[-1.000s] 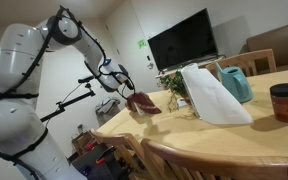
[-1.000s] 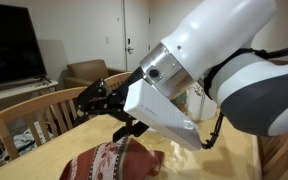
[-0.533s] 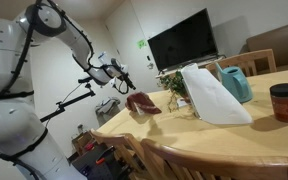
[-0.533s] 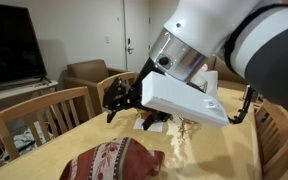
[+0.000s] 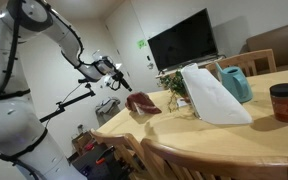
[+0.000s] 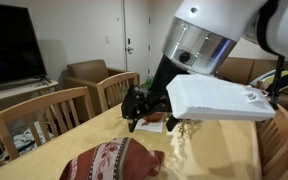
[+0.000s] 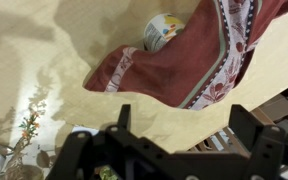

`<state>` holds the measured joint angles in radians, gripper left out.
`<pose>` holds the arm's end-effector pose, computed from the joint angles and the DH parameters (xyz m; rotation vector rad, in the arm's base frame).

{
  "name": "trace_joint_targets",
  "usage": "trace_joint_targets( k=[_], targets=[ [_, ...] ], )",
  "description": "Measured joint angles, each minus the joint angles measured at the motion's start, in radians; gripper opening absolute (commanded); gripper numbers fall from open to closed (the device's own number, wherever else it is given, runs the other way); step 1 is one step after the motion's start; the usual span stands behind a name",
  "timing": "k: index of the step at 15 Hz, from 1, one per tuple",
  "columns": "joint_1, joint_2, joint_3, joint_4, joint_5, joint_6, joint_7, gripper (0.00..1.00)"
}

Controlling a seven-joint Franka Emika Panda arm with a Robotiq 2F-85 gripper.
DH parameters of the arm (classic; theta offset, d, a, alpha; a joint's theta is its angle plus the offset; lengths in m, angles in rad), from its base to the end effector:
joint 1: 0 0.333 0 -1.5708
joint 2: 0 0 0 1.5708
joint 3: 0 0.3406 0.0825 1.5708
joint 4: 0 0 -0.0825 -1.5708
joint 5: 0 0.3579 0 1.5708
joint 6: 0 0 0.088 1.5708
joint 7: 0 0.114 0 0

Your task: Place the towel over the white container on the left

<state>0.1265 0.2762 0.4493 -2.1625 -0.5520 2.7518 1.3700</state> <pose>0.4823 0.3242 0.3509 -2.8621 0.5128 -0.5117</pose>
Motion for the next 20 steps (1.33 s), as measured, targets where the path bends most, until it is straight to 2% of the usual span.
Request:
trace_joint_targets(
  k=[5, 12, 16, 20],
  targets=[
    [-0.001, 0.025, 0.005, 0.000, 0.023, 0.053, -0.014, 1.00],
    [-0.031, 0.136, 0.037, 0.001, 0.084, 0.192, -0.014, 1.00],
    [0.043, 0.156, -0.019, -0.001, 0.377, 0.217, -0.237, 1.00],
    [0.112, 0.156, -0.066, 0.005, 0.559, 0.217, -0.376, 1.00]
  ],
)
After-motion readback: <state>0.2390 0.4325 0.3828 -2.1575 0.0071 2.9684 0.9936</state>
